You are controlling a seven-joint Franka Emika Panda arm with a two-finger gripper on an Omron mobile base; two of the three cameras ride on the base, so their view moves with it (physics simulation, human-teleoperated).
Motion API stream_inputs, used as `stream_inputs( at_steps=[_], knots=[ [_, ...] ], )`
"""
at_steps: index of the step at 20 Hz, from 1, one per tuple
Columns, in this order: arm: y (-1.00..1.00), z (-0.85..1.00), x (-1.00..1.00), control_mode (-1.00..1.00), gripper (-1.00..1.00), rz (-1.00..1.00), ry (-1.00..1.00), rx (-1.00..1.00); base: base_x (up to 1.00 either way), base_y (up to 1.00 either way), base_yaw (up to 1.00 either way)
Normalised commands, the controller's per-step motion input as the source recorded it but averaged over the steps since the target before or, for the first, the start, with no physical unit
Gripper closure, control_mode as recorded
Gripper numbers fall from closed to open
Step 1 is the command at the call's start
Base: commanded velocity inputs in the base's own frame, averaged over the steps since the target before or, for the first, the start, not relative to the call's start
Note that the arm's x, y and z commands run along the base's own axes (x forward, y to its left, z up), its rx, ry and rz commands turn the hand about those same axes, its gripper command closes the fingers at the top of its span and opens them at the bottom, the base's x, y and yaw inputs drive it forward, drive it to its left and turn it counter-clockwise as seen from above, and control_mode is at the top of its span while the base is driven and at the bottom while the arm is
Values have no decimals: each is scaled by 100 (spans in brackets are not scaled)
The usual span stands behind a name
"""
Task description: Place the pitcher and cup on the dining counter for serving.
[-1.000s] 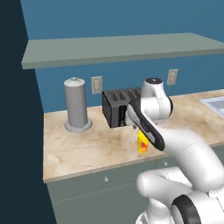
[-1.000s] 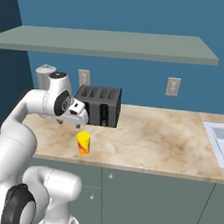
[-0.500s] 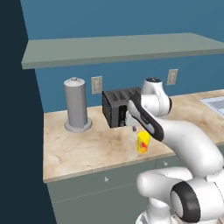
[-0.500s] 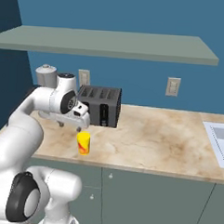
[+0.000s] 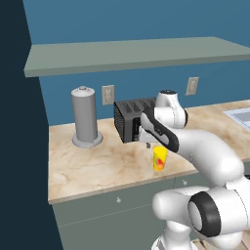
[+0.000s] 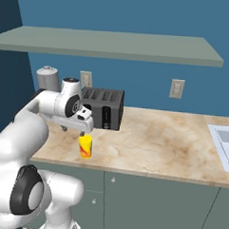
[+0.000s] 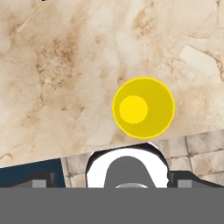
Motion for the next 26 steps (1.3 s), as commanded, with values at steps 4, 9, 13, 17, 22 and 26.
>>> stream_inputs(
  at_steps=[4,9,13,17,22,26],
  knots=[
    [0,-14,16,-100,-100,0,0,0,0,0,0],
    [0,-20,17,-100,-100,0,0,0,0,0,0],
    [0,-29,7,-100,-100,0,0,0,0,0,0],
    [0,-31,2,-100,-100,0,0,0,0,0,0],
    [0,-29,17,-100,-100,0,0,0,0,0,0],
    [0,-25,20,-100,-100,0,0,0,0,0,0]
  ],
)
